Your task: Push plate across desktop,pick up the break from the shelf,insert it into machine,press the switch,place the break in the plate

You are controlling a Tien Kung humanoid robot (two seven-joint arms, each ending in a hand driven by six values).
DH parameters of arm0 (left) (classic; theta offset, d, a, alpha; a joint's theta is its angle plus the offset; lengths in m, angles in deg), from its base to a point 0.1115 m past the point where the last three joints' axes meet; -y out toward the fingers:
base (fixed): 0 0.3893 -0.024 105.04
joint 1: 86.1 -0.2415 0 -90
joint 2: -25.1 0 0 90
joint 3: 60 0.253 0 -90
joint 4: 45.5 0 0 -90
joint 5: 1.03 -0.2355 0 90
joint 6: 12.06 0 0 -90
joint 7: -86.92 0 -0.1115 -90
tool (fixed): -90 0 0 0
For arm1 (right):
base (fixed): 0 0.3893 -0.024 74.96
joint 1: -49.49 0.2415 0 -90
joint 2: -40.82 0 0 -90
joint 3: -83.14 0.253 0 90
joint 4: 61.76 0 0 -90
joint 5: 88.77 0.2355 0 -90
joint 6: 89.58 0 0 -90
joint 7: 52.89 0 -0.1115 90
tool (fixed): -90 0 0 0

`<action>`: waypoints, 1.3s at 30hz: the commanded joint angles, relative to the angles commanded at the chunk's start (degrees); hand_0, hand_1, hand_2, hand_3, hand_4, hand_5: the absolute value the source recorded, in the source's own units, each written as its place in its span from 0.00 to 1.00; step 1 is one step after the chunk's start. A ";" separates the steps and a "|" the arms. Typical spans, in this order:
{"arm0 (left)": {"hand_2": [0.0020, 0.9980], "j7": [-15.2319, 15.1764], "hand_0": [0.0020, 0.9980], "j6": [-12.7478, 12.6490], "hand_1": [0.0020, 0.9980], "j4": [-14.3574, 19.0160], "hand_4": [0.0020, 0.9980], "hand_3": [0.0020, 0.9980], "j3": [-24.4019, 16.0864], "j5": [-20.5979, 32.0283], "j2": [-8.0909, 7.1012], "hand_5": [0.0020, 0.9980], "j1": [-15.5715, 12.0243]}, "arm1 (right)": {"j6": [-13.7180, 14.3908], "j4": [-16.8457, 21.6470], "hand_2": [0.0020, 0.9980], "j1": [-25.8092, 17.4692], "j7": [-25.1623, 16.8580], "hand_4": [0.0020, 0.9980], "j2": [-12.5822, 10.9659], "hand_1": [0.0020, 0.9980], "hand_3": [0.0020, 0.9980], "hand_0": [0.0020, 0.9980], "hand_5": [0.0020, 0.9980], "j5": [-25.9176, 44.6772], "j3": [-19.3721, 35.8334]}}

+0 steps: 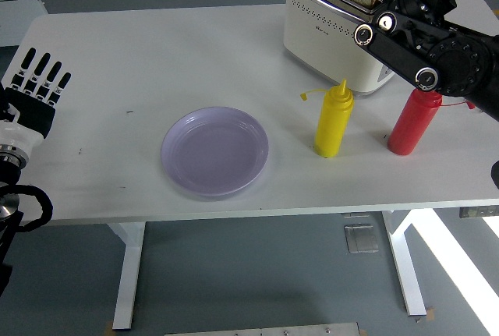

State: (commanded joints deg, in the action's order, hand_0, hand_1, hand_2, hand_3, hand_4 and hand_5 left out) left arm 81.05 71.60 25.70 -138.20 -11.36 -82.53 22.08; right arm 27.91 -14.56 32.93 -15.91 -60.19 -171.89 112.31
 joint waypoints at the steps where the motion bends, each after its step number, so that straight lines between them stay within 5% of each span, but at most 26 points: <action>1: 0.69 -0.01 0.80 0.00 0.73 0.00 0.63 0.72 0.00 0.03 0.00 1.00 0.00 | 0.06 -0.39 0.51 0.04 0.00 0.23 0.07 0.54 0.39 0.54 0.00 0.08 -0.08; 12: 0.69 -0.01 0.80 -0.06 0.73 1.15 0.63 0.72 -0.24 0.40 -0.01 1.00 0.08 | 0.46 -5.46 0.52 0.65 -0.23 0.23 1.15 0.54 0.40 0.53 0.00 1.73 -1.77; 27: 0.69 0.35 0.80 -0.07 0.73 3.28 0.63 0.72 -2.07 2.81 -0.11 1.00 -0.26 | -1.10 -5.71 0.53 0.50 -2.81 0.24 1.83 0.54 0.47 0.54 0.00 3.20 -3.02; 28: 0.69 0.46 0.80 -0.07 0.73 3.44 0.63 0.71 -2.22 3.34 -0.11 1.00 -0.30 | -1.33 -5.66 0.57 0.45 -3.19 0.29 1.89 0.58 0.54 0.56 0.00 3.47 -3.11; 33: 0.69 0.94 0.80 -0.08 0.73 3.80 0.63 0.71 -2.88 5.64 -0.11 1.00 -0.45 | -1.94 -5.64 0.57 0.27 -4.67 0.29 2.29 0.58 0.54 0.56 0.00 4.52 -3.58; 34: 0.69 1.00 0.80 -0.08 0.73 3.77 0.63 0.71 -2.97 5.97 -0.09 1.00 -0.48 | -2.02 -5.69 0.59 0.25 -4.83 0.43 2.36 0.59 0.56 0.57 0.00 4.70 -3.69; 39: 0.69 1.54 0.80 0.00 0.73 3.46 0.63 0.71 -3.53 8.47 0.01 1.00 -0.71 | -2.73 -5.98 0.59 -0.07 -5.57 0.43 2.66 0.59 0.56 0.57 0.00 5.30 -4.09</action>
State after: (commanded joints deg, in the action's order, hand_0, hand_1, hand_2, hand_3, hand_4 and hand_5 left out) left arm 82.59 71.61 29.16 -141.73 -2.89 -82.51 21.37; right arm 25.17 -20.54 32.86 -21.47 -57.53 -166.59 108.21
